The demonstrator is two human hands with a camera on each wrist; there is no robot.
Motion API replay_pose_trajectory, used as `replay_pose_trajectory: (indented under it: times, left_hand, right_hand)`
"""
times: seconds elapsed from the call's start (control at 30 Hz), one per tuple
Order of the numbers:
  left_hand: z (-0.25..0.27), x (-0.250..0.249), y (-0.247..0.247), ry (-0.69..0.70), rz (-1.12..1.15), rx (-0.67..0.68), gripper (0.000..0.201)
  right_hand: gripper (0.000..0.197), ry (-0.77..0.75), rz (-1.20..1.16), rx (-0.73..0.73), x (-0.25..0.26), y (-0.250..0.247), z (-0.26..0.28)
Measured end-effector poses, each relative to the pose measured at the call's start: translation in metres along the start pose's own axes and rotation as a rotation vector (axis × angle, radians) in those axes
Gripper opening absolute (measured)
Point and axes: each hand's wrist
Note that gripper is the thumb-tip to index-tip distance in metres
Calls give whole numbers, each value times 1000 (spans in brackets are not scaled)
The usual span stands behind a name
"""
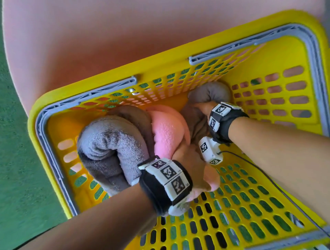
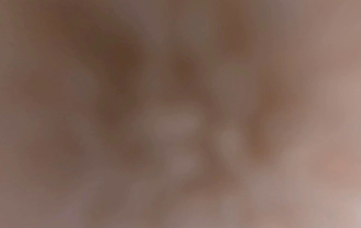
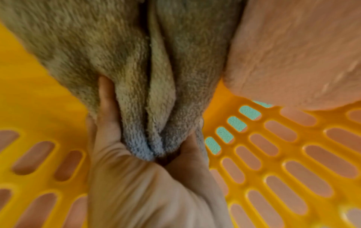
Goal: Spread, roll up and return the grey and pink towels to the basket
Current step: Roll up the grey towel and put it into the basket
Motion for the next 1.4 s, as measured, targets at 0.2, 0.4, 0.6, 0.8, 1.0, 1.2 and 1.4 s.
replay_pose_trajectory:
  times: [0.2, 0.4, 0.6, 0.8, 1.0, 1.2, 1.4]
  left_hand:
    - [-6, 3, -4, -63, 77, -29, 75]
    - [-9, 5, -13, -138, 116, -29, 91]
    - [-24, 0, -6, -188, 157, 20, 104]
    - [-54, 2, 19, -146, 180, -9, 100]
    - [-19, -4, -3, -134, 9, -132, 67]
    - [-16, -10, -9, -120, 0, -208, 56]
    - [42, -23, 3, -169, 623, -1042, 22]
  right_hand:
    - [43, 90, -173, -127, -28, -17, 51]
    - [63, -386, -259, -577, -55, -25, 167]
    - [77, -611, -65, -786, -71, -71, 245]
    - [112, -213, 427, -413, -28, -84, 185]
    - [121, -191, 394, -409, -28, -10, 116]
    - [84, -212, 381, -318, -65, 22, 128]
    - [27, -465, 1, -332, -43, -9, 194]
Point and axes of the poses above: each hand's wrist, its own z-axis away from the middle knuckle, its own y-axis out of the palm, x = y × z, and after that the axes turned 6 degrees about z, right-handed
